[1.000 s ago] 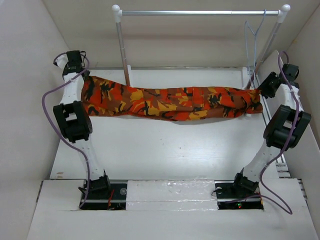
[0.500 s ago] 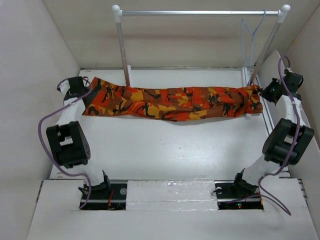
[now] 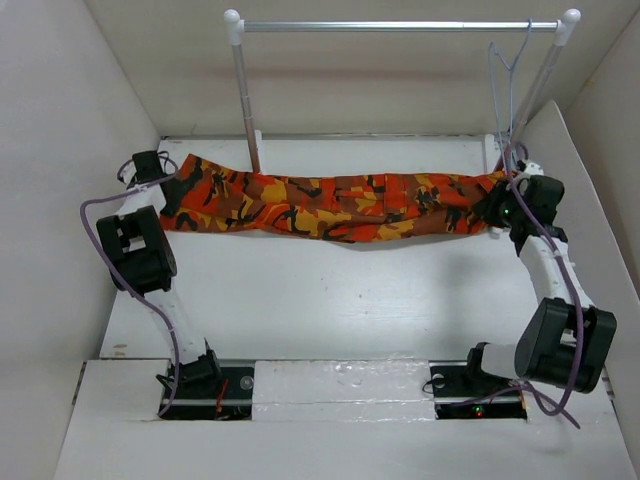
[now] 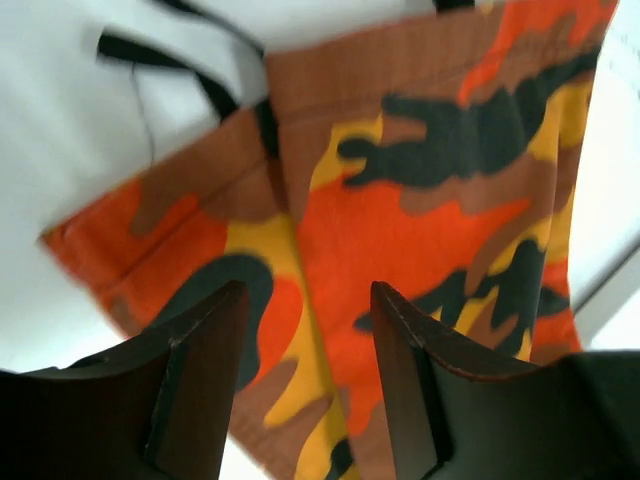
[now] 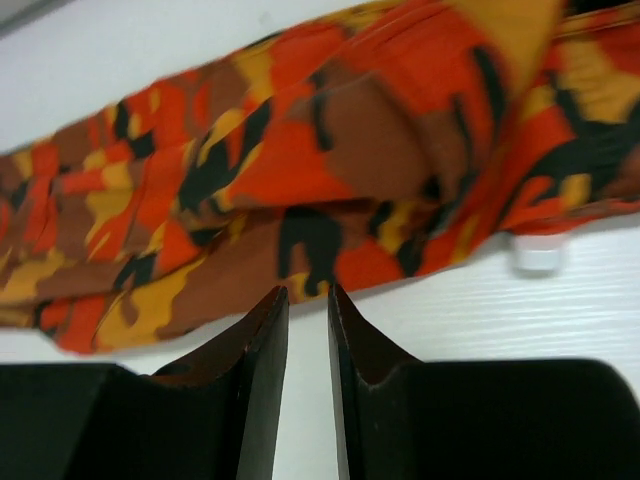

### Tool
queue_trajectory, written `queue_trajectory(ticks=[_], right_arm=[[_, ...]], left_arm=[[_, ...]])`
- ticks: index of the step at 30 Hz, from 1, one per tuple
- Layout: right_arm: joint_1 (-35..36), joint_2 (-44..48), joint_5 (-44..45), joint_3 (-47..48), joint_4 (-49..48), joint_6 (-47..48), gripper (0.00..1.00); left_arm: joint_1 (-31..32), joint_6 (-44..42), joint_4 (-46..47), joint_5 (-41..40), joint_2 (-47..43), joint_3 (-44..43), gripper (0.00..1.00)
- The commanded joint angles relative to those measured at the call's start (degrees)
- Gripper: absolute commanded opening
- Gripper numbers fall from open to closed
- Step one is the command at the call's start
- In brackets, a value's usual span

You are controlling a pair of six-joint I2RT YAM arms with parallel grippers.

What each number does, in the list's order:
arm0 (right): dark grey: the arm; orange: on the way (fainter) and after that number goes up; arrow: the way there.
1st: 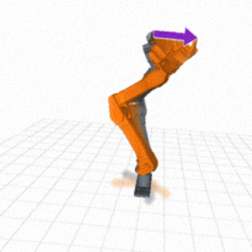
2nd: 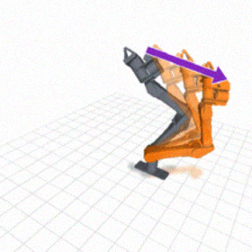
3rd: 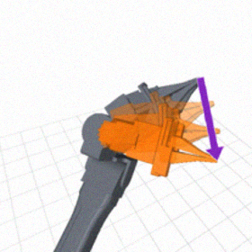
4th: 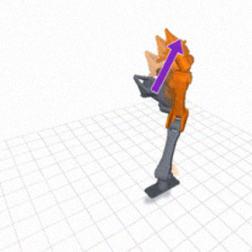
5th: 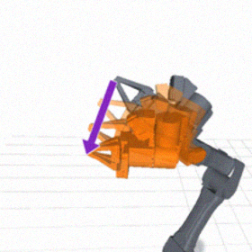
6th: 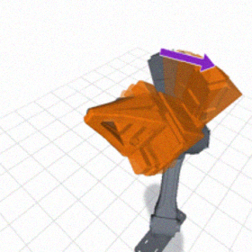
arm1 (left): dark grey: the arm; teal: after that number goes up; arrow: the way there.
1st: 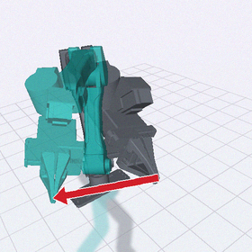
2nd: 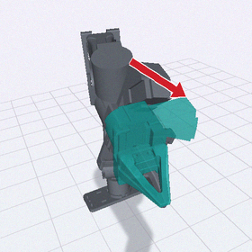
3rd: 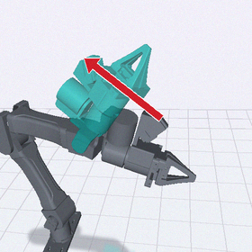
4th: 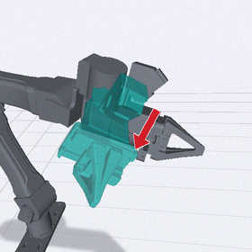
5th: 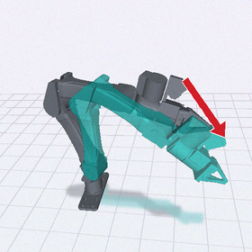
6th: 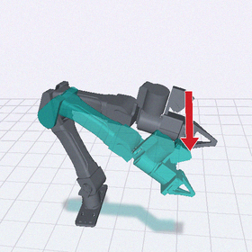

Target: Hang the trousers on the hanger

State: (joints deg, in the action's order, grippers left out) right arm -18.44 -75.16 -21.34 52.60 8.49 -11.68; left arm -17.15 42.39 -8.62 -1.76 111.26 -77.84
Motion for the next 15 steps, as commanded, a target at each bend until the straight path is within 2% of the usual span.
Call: queue_trajectory(ticks=[1,2,5,8,10,12,15], right_arm=[[5.1,3.1,-4.2,-1.6,-3.1,3.2,0.28],[6.2,3.7,-3.9,-2.7,-2.5,3.5,0.28],[8.7,4.9,-2.1,-4.0,-2.2,3.8,0.28],[10.3,4.4,-3.6,-4.3,-3.8,2.5,0.28],[11.7,4.1,-2.5,-2.3,-2.3,3.0,0.28],[12.4,4.2,-1.5,-1.2,-0.9,3.9,0.28],[13.7,4.5,-1.1,0.2,-0.4,5.1,0.29]], left_arm=[[-0.9,0.1,0.1,0.4,2.9,-10.7,0.47],[-0.9,-0.2,-3.7,-1.0,6.0,-13.2,0.47],[-1.4,-1.4,-7.6,-4.0,10.1,-18.7,0.46],[-1.4,-1.6,-7.3,-4.3,12.0,-19.6,0.44],[-1.4,-1.4,-8.2,-4.7,13.0,-20.7,0.35],[-1.4,0.2,-11.2,-5.6,13.5,-20.7,0.34],[-1.4,0.3,-8.7,-6.8,10.3,-16.8,0.37]])
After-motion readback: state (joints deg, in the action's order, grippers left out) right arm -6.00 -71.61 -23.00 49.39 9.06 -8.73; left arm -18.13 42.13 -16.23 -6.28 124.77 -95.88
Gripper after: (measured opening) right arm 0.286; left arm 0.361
